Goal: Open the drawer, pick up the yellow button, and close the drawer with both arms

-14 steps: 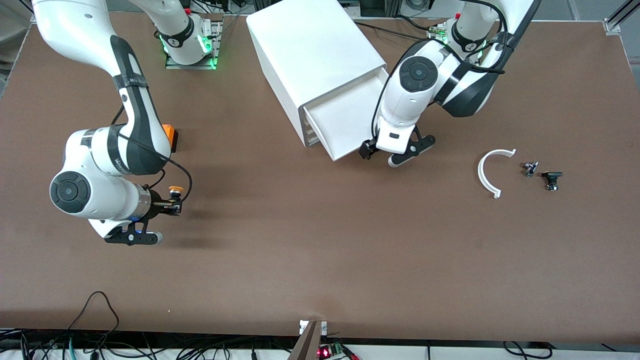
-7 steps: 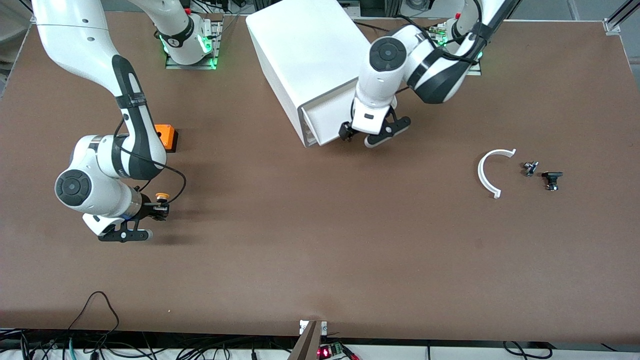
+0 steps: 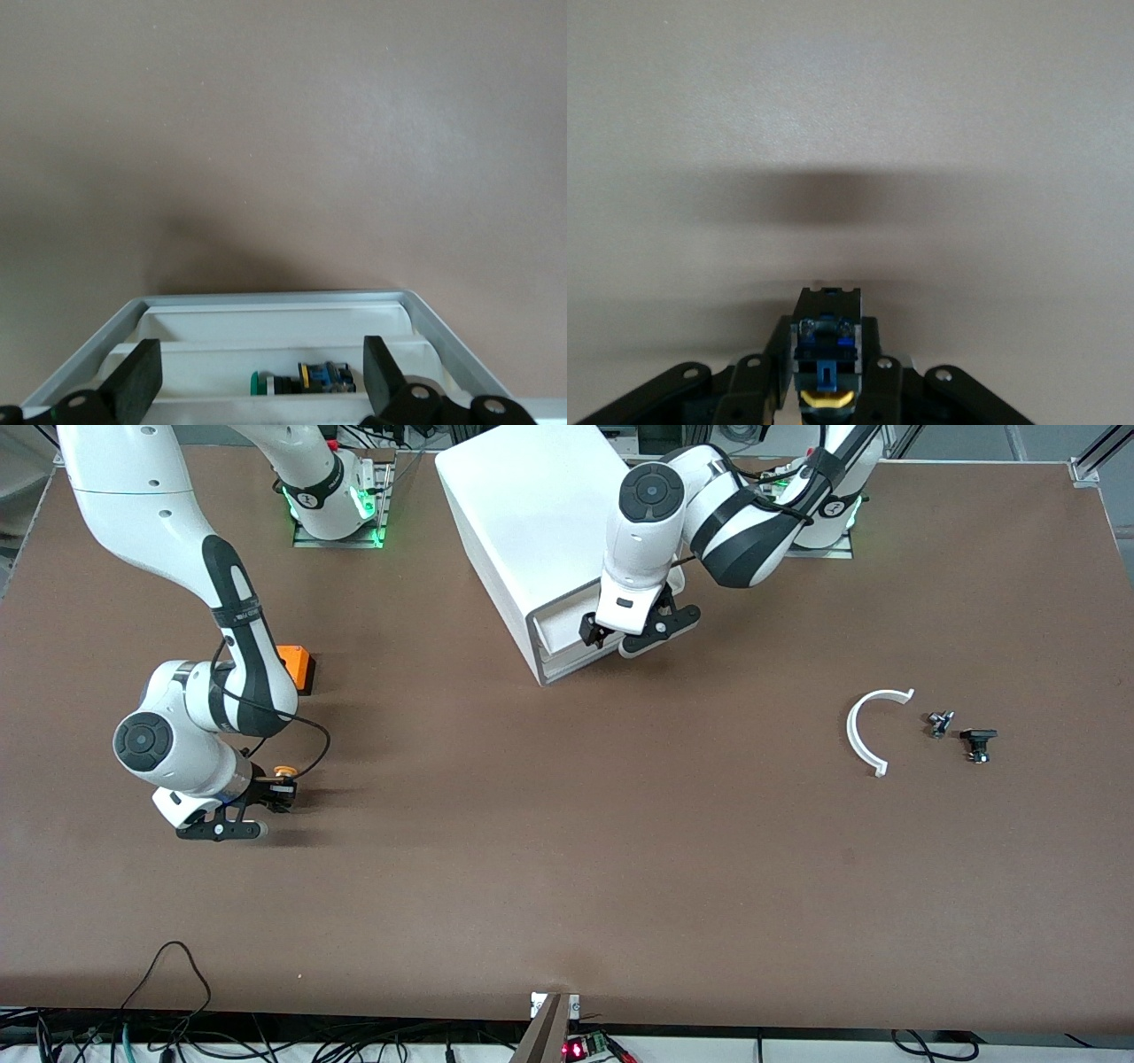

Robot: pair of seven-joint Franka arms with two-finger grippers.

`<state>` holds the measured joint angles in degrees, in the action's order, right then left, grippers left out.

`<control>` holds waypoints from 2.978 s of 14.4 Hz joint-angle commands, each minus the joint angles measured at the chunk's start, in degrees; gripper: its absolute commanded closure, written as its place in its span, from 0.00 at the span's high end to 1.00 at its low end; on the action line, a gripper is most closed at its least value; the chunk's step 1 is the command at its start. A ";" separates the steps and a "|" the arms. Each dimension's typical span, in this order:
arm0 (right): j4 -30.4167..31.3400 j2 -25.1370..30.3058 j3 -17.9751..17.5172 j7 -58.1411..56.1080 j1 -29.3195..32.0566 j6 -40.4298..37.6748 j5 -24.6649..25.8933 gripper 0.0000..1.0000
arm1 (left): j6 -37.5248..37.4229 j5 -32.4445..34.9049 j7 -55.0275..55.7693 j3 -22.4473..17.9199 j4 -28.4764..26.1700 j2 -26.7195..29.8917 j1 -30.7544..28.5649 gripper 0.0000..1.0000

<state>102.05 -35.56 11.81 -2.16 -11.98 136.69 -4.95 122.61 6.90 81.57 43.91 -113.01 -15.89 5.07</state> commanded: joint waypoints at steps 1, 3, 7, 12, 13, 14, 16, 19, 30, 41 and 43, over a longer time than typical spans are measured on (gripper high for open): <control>1.22 1.19 -0.38 -0.65 0.55 0.86 -1.03 0.87 | -0.53 -1.35 1.40 1.35 -0.54 0.94 -0.15 1.00; 0.61 1.63 -0.38 -0.47 0.55 0.24 -1.03 1.00 | -0.70 -1.97 0.96 1.79 -0.54 0.77 -0.24 1.00; -0.36 6.10 -0.47 -0.12 0.20 -3.17 -0.94 1.00 | -1.23 -5.04 0.79 2.14 -0.37 0.33 -0.15 1.00; -0.27 14.79 -0.47 0.84 -0.42 -13.09 -0.68 1.00 | -3.08 -6.80 0.70 3.11 -0.02 0.24 -0.41 1.00; -0.36 16.47 -0.56 0.76 -0.42 -15.29 -0.59 1.00 | -3.08 -7.51 0.70 3.11 0.07 0.24 -0.42 1.00; -0.36 18.40 -0.56 0.84 -0.77 -17.14 -0.59 1.00 | -3.08 -7.60 0.52 3.11 0.16 0.24 -0.24 1.00; -0.45 22.09 -0.47 0.58 -0.77 -20.92 -0.07 1.00 | -3.69 -7.69 -0.44 3.02 0.16 0.15 -0.15 1.00; -2.11 27.11 -0.39 0.58 -0.77 -27.34 0.29 1.00 | -5.61 -7.43 -0.71 3.11 1.30 0.15 -0.07 1.00; -16.71 28.35 -2.65 6.21 -0.69 -45.46 2.75 1.00 | -10.81 -7.69 -5.10 3.11 3.77 -1.78 -0.86 1.00; -16.44 31.07 -16.20 3.22 13.03 -47.83 5.02 1.00 | -15.80 -6.90 -11.39 2.41 12.18 -1.61 -7.52 1.00; -16.27 31.07 -16.73 3.57 13.03 -47.48 7.23 1.00 | -22.12 -6.72 -21.49 2.23 16.49 -1.61 -11.82 1.00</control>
<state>86.01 -4.79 -3.39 1.90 -0.03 89.87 0.39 106.82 0.74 68.88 45.95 -101.52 -17.17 -3.04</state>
